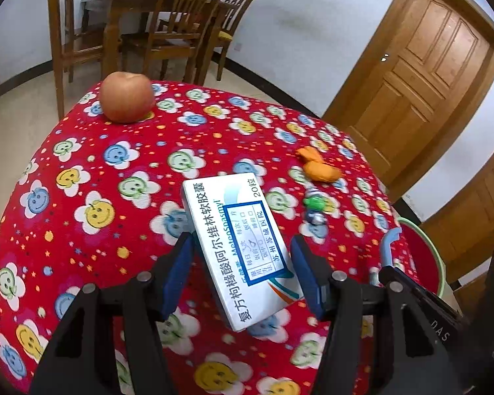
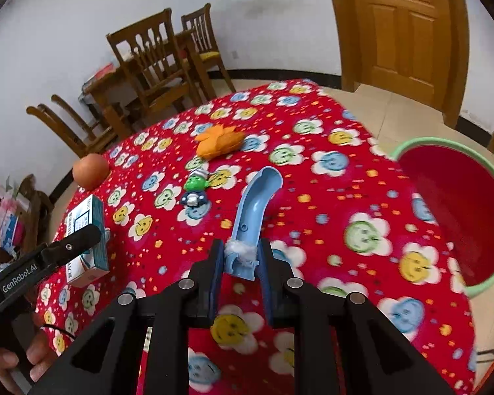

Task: Collect trash
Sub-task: 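Grasp the blue plastic scoop with the right gripper and lift it while the left holds the box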

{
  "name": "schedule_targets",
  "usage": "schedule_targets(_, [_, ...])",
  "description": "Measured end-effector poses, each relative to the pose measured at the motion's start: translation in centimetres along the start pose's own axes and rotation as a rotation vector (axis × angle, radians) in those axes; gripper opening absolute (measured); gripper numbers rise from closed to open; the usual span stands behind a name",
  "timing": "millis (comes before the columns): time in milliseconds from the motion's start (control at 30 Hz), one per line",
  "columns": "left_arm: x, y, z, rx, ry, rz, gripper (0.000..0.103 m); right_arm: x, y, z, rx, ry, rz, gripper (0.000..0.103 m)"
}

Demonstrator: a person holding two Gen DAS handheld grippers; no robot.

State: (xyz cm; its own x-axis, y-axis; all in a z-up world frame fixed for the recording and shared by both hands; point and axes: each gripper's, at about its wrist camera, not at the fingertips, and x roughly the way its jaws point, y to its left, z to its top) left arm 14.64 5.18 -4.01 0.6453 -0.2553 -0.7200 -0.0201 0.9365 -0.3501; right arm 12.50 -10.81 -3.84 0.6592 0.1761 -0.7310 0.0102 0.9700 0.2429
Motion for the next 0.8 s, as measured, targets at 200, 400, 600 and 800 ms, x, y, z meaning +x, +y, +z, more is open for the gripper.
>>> schedule_targets(200, [-1.3,-2.6,-0.4,0.036,-0.003,-0.041,0.060,-2.6,-1.9,-0.4,0.022,-0.039,-0.004,0.020])
schedule_targets(400, [-2.0,-5.5,-0.8,0.074,0.006,-0.113,0.060,-4.8,-4.3,-0.5,0.057,-0.075,-0.016,0.020])
schedule_targets(600, [-1.9,-8.2,-1.0,0.108,0.028,-0.155,0.060,-6.3,-7.0,-0.6,0.097,-0.104,-0.046,0.020])
schedule_targets(800, [-1.3,-11.1,-1.5,0.154,0.055,-0.190,0.060,-7.3,-10.2,-0.5,0.145,-0.123,-0.091,0.020])
